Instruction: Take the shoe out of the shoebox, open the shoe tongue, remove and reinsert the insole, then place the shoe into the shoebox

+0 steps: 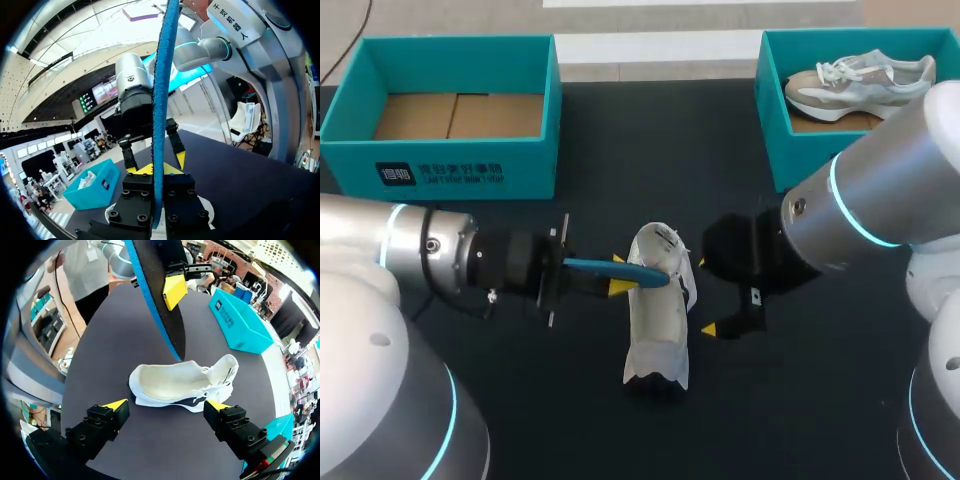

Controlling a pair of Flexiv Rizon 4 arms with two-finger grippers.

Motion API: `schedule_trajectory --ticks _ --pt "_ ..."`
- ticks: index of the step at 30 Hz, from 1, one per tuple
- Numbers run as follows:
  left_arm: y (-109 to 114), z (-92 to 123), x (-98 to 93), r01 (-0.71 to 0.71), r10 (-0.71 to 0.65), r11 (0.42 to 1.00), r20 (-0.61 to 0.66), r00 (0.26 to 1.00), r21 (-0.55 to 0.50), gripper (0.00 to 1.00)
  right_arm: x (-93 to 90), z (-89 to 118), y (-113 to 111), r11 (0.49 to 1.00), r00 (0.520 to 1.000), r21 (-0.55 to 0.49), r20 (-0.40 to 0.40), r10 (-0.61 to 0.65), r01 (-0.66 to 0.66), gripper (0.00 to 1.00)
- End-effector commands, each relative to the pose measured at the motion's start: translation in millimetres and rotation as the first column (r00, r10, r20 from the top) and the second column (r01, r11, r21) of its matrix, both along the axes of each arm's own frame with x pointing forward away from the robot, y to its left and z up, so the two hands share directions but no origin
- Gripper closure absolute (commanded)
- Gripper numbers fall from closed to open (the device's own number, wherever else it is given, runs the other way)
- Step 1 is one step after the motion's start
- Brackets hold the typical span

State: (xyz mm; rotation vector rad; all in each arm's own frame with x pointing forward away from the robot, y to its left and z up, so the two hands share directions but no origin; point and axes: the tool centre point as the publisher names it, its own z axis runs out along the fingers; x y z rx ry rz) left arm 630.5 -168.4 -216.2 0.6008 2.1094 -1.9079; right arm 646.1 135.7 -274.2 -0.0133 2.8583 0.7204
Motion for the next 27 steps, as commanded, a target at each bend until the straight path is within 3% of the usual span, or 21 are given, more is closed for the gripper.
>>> schedule_trajectory --ticks 1,15,27 --pt "-4 -10 -4.1 -0.018 0.018 1.000 -0.004 1.000 0.004 1.00 7.0 -10 -3 1.000 1.000 0.018 -0.016 0.019 -0.019 0.00" --pt "-11 -28 -10.7 -0.062 0.062 0.998 0.013 0.998 0.009 1.00 25.3 -43 -14 0.994 0.995 0.052 -0.006 0.095 -0.094 0.00" --pt "-18 -48 -20.3 -0.063 0.063 0.998 0.045 0.997 -0.008 1.00 26.2 -47 -17 0.991 0.994 0.074 -0.005 0.108 -0.107 0.00"
